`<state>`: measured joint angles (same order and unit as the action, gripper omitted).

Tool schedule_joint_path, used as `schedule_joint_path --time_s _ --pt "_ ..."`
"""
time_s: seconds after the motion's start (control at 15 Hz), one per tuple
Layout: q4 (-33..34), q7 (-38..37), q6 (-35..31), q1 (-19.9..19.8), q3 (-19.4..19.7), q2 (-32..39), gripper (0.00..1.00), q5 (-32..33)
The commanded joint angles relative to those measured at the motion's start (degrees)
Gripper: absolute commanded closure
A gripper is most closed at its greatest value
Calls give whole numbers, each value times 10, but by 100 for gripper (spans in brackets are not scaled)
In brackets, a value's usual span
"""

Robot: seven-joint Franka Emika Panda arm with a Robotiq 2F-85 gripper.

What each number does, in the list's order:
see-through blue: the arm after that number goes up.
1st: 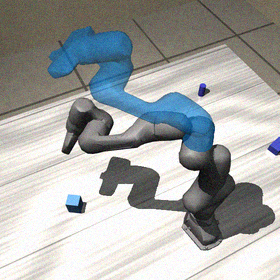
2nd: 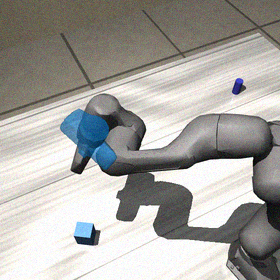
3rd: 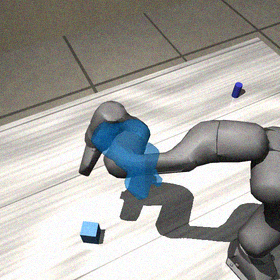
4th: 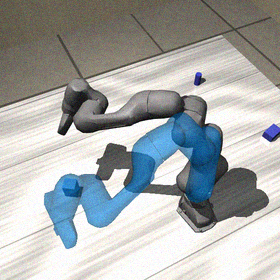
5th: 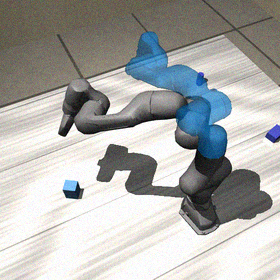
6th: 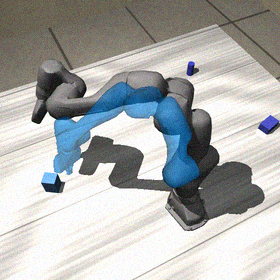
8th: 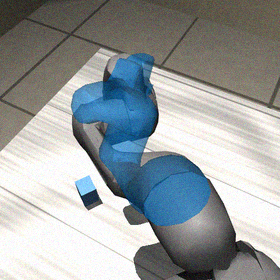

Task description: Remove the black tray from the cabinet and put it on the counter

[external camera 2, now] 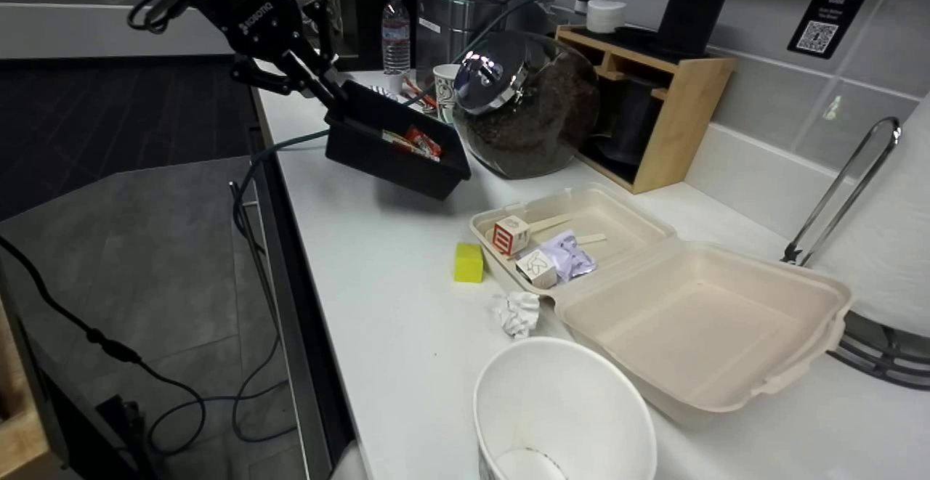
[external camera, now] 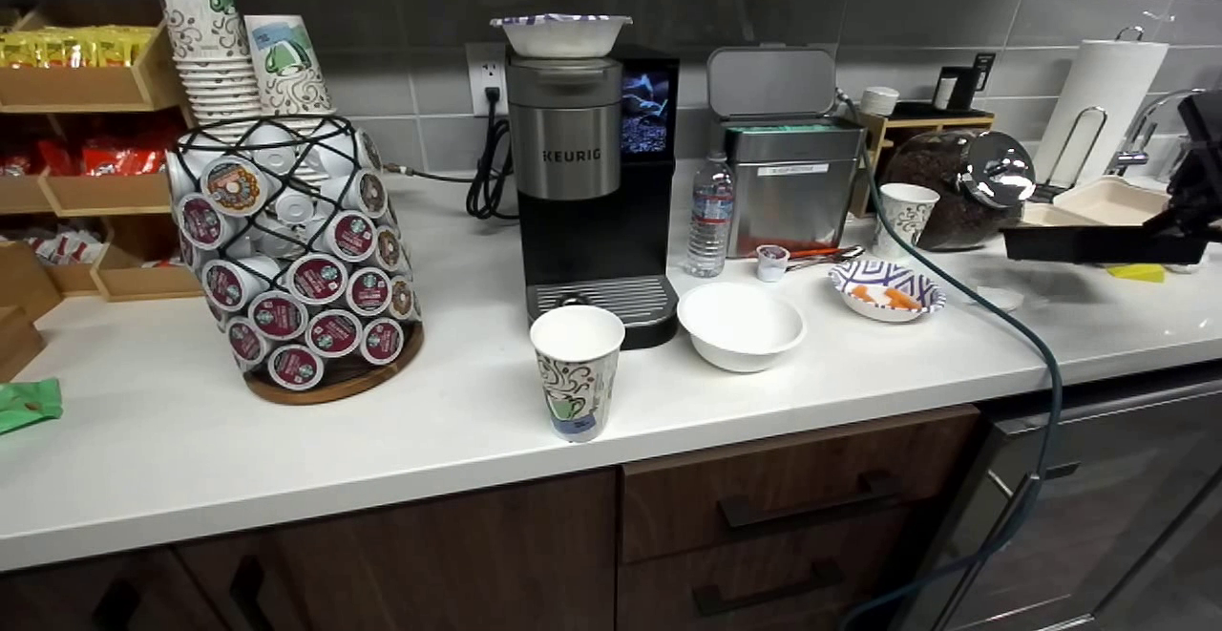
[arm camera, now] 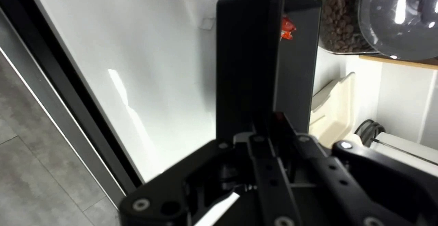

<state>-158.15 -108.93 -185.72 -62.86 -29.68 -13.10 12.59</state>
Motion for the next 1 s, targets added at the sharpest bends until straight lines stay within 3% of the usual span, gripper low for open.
schedule_joint_path --time_s 0.0,0.67,0.73,0.8,0.93 --pt "0 8 -34 -56 -50 8 97 17" --pt "17 34 -30 -204 -206 44 97 7" --pt "21 35 -16 -211 -215 50 85 6" --pt "24 37 -8 -216 -223 58 64 7" --pt "29 43 8 -218 -228 79 60 10"
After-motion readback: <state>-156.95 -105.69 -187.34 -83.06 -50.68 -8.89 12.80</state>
